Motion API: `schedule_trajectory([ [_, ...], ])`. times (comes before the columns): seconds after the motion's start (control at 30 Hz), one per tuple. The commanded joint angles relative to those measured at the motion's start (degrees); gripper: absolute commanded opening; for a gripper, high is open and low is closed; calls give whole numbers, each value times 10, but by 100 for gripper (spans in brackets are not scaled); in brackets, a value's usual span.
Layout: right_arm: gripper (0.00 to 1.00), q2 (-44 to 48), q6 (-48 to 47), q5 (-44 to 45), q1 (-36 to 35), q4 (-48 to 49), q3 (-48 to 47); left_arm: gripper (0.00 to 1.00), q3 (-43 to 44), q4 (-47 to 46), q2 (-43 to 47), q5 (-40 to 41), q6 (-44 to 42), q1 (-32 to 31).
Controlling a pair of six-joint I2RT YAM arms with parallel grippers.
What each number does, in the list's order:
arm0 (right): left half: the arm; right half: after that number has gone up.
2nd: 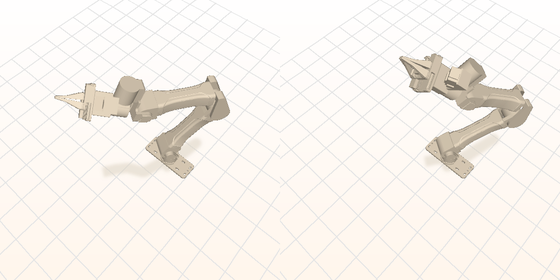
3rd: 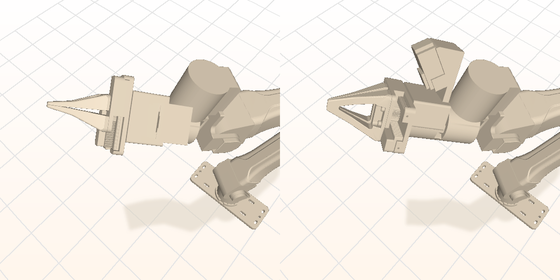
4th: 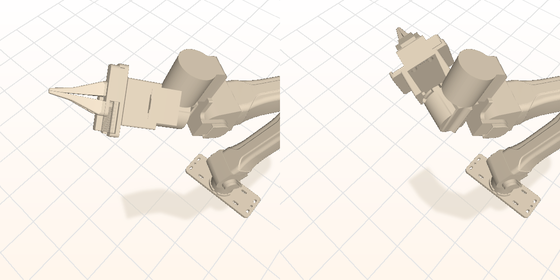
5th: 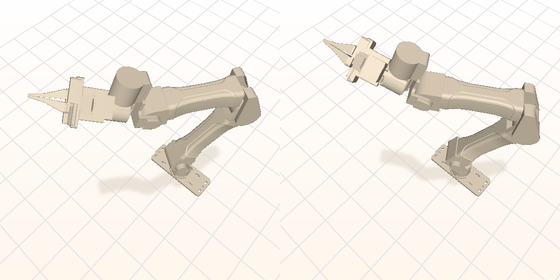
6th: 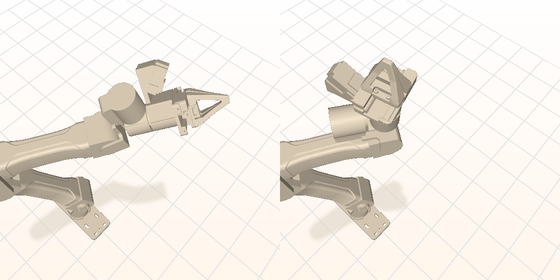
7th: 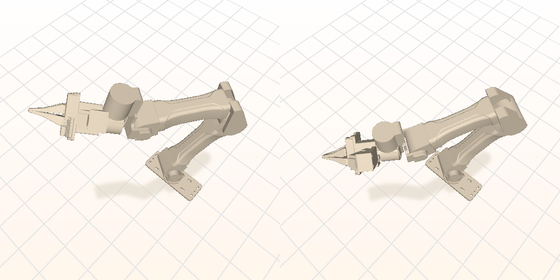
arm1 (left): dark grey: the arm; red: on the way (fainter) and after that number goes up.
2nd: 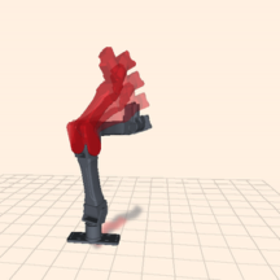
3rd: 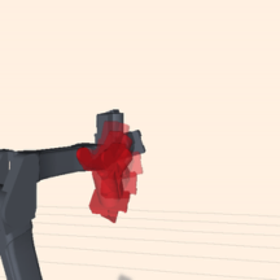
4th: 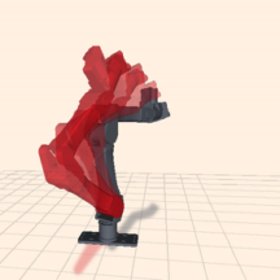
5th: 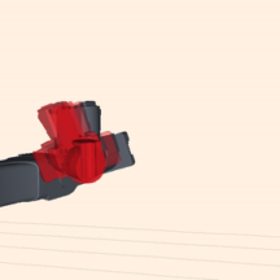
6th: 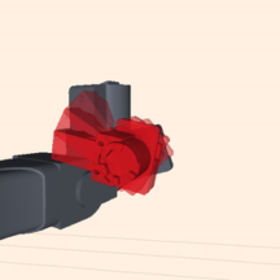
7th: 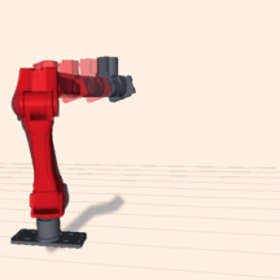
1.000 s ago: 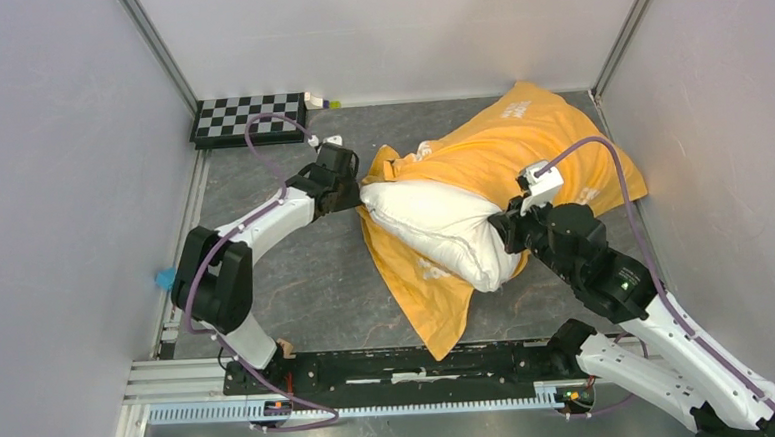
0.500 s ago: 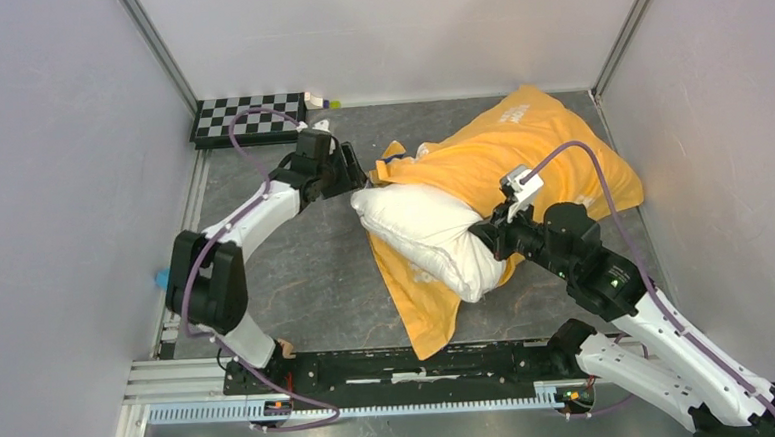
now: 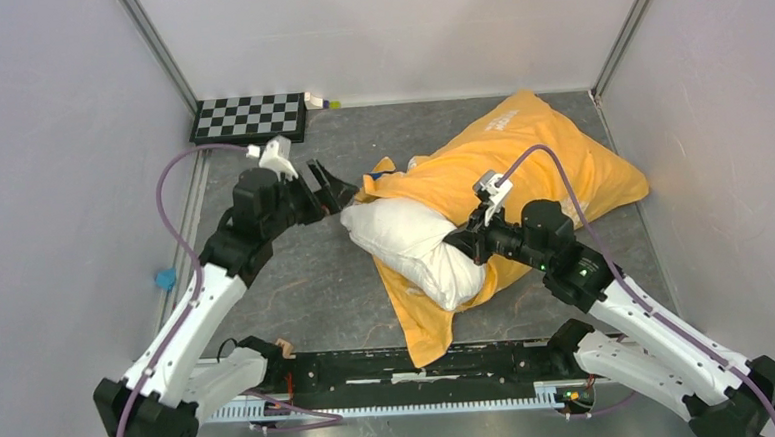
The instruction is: Remove the pillowcase from the pillow
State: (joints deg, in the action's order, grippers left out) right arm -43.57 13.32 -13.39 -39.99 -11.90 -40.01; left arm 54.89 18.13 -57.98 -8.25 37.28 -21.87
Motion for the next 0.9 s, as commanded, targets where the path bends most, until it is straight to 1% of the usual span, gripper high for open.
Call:
schedule_trajectory([
  [0.0, 1, -15, 52, -72, -2, 176, 18, 100, -58, 16, 89, -46, 108, -50],
  [0.13, 0, -61, 88, -84, -20, 243, 27, 100, -101, 16, 150, -25, 159, -85],
  [0.27, 0, -125, 55, -32, -95, 234, -24, 100, -131, 17, 165, -30, 189, -94],
  [0.33, 3, -160, 45, -29, -120, 225, -59, 100, -140, 17, 162, -33, 194, -95],
  [0.37, 7, -178, 40, -31, -126, 219, -73, 100, -143, 17, 159, -36, 195, -95],
  [0.4, 19, -191, 35, -29, -132, 205, -91, 100, -145, 17, 156, -41, 196, -96],
  [0.43, 35, -203, 32, -22, -135, 188, -104, 100, -147, 17, 155, -44, 196, -96],
  [0.47, 48, -210, 30, -7, -136, 168, -115, 100, -148, 16, 156, -50, 197, -98],
  [0.5, 63, -209, 26, 10, -136, 152, -116, 100, -150, 16, 159, -53, 197, -101],
  [0.63, 96, -160, 12, 101, -136, 122, -79, 100, -169, 16, 178, -37, 218, -126],
  [0.67, 98, -143, 8, 116, -136, 121, -67, 100, -175, 16, 183, -33, 224, -132],
  [0.77, 98, -105, -5, 166, -136, 85, -46, 100, -191, 16, 189, -23, 239, -147],
  [0.87, 98, -81, -15, 201, -136, 50, -46, 100, -200, 16, 187, -3, 238, -163],
])
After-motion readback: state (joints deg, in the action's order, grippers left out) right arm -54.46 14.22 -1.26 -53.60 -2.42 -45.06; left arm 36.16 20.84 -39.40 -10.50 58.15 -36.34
